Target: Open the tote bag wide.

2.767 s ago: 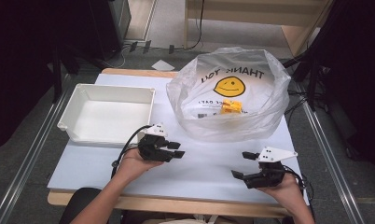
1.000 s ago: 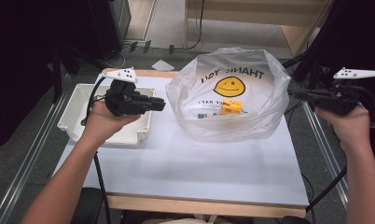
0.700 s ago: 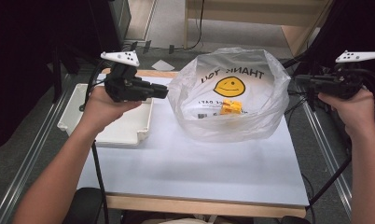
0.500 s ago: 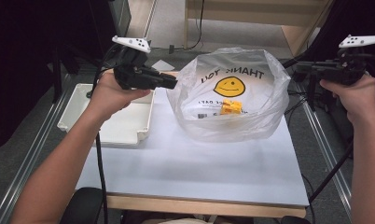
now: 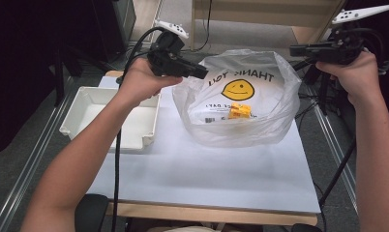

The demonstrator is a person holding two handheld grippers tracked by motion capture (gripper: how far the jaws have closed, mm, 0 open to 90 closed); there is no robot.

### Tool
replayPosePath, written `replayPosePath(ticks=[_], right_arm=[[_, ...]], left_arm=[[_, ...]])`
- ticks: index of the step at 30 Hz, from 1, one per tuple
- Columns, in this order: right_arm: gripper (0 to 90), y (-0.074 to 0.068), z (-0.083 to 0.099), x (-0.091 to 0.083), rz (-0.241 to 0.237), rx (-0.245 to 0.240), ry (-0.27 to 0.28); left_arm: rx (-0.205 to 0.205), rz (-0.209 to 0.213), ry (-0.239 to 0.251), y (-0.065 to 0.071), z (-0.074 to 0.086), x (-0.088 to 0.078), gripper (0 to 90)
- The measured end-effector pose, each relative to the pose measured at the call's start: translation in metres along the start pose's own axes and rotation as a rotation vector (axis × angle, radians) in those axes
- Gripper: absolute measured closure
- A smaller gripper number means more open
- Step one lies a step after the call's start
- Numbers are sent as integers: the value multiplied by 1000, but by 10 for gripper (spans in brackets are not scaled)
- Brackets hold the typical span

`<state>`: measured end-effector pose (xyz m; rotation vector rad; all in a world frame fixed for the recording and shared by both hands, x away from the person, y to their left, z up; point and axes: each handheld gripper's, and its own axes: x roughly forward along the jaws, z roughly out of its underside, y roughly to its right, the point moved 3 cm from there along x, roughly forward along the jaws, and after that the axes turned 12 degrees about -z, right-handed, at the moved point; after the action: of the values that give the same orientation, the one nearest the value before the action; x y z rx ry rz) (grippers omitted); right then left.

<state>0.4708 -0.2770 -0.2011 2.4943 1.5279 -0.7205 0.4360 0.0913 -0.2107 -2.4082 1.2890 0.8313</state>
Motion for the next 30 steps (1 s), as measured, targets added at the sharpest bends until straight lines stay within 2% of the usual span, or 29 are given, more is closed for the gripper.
replayPosePath(ticks=[3,7,8,9,14,15,16,18,19,22,25,30], right_arm=[[880,-8,-10,10,-21,-11,4],[891,-26,-30,30,-46,-30,-13],[891,-26,-30,30,-46,-30,-13],[900,-34,-37,36,-56,-36,-15],[900,-45,-43,51,-68,-41,-39],[900,-49,-39,61,-64,-40,-83],[900,-49,-39,61,-64,-40,-83],[900,-52,-34,69,-63,-44,-127],[900,-53,-28,75,-56,-53,-156],[900,-54,-14,84,-22,-47,-194],[897,-52,3,88,5,-47,-219],[887,-46,19,89,24,-25,-220]], left_arm=[[-1,-7,-9,3,-10,9,801],[-1,-21,-17,9,-24,19,802],[5,-28,-22,11,-28,22,802],[12,-39,-27,13,-31,25,804],[8,-77,-52,17,-37,42,806],[6,-96,-57,18,-35,47,804],[1,-92,-61,19,-33,50,804],[-12,-103,-74,19,-27,59,808],[-14,-109,-80,19,-24,62,809],[-43,-120,-106,17,-12,76,808],[-50,-142,-128,14,-2,85,806],[-62,-161,-136,9,6,94,798]])
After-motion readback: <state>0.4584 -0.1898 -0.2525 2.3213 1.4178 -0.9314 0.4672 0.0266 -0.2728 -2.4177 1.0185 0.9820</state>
